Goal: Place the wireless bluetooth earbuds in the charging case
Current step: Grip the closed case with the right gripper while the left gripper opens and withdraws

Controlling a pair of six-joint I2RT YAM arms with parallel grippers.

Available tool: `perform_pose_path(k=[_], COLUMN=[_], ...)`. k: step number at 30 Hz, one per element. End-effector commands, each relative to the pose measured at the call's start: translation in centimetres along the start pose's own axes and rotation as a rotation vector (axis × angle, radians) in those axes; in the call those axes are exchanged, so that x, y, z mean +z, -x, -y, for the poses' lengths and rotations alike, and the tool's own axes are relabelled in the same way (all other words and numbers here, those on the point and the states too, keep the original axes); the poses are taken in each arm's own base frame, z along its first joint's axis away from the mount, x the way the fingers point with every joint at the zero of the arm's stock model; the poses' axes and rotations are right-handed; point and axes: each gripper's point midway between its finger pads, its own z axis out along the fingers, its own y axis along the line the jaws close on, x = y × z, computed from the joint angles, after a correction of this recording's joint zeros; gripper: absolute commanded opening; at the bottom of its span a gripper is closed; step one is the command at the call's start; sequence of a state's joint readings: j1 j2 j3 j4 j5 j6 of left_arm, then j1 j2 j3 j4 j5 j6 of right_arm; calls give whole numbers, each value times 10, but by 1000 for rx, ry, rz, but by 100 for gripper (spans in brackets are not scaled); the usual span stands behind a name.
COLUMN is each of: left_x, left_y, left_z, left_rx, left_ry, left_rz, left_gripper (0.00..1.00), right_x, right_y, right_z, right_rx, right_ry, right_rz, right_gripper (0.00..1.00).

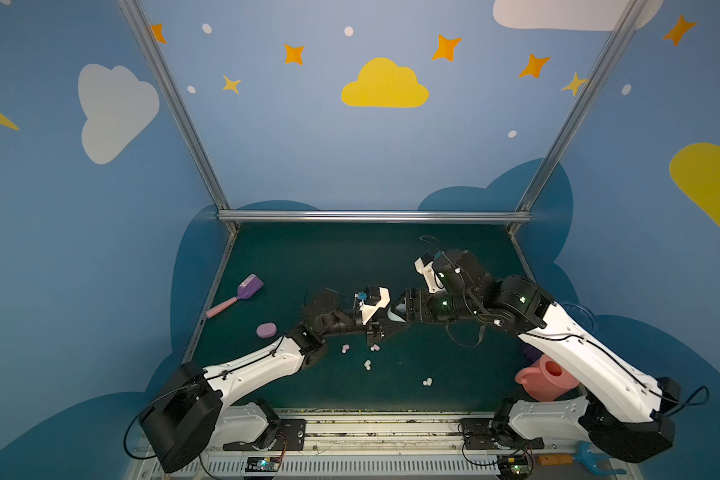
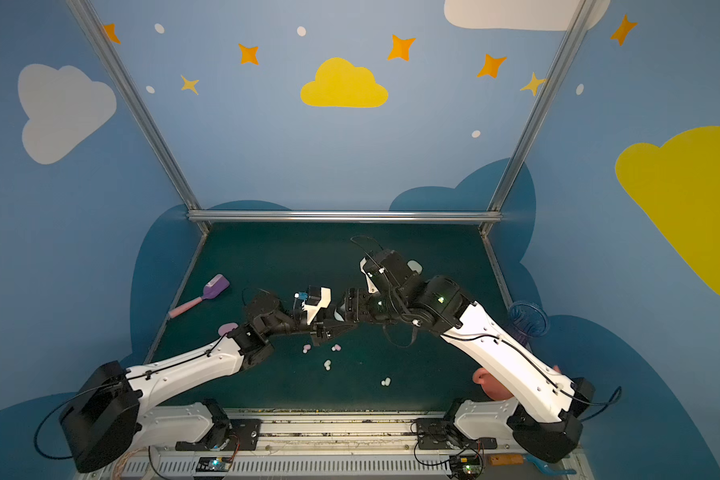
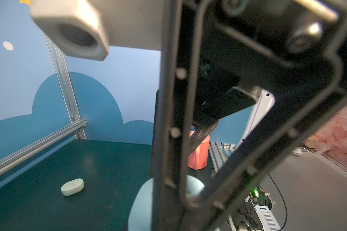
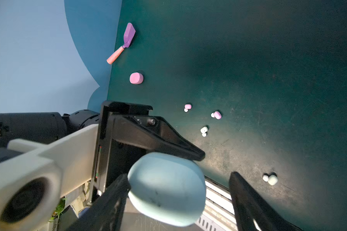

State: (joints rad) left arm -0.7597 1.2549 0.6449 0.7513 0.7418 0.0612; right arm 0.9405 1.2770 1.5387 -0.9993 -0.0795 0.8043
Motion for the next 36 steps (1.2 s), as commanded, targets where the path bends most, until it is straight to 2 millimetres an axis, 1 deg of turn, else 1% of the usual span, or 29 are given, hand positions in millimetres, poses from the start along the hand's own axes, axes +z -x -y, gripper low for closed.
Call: perform_pose_path(k=[1, 10, 12, 17, 23, 26, 28, 29, 30, 31, 32, 33, 36], left_x=[2, 3, 3, 4, 4, 4, 3, 2, 1, 0, -2, -5, -19], left_y=[13, 10, 10, 10, 8, 9, 7, 6, 5, 2, 0, -3, -20], left_z=[0, -1, -1, -1, -4, -6, -9, -10, -11, -13, -16, -19, -32], left_rx=[38, 37, 38, 35, 27, 24, 12, 6, -3, -13, -27, -38, -73], left_ry=[2, 4, 3, 5, 19, 32, 49, 58, 68, 88, 113, 140, 260], left_rz=[23, 18, 18, 17, 12, 14, 10, 9, 3, -8, -20, -33, -86], left_gripper=[4, 4, 4, 4, 4, 8, 34, 44, 60, 80, 91, 100, 100], right_x=[8, 14, 15, 17, 19, 17, 14, 12, 9, 7, 5, 2, -3], right_y=[-3, -7, -8, -10, -10, -9, -5, -4, -1, 0, 2, 4, 9], right_z=[-6, -8, -6, -6, -5, -1, 5, 8, 12, 18, 22, 28, 51], right_rx=[13, 20, 20, 21, 14, 15, 17, 19, 26, 32, 38, 46, 71], right_ry=[23, 29, 22, 23, 18, 5, -12, -18, -26, -38, -43, -51, -91], right_rz=[-22, -48, -54, -63, -63, -48, -26, -17, -5, 5, 15, 28, 63], right_gripper=[77, 73, 71, 59, 54, 52, 52, 52, 52, 52, 52, 52, 52])
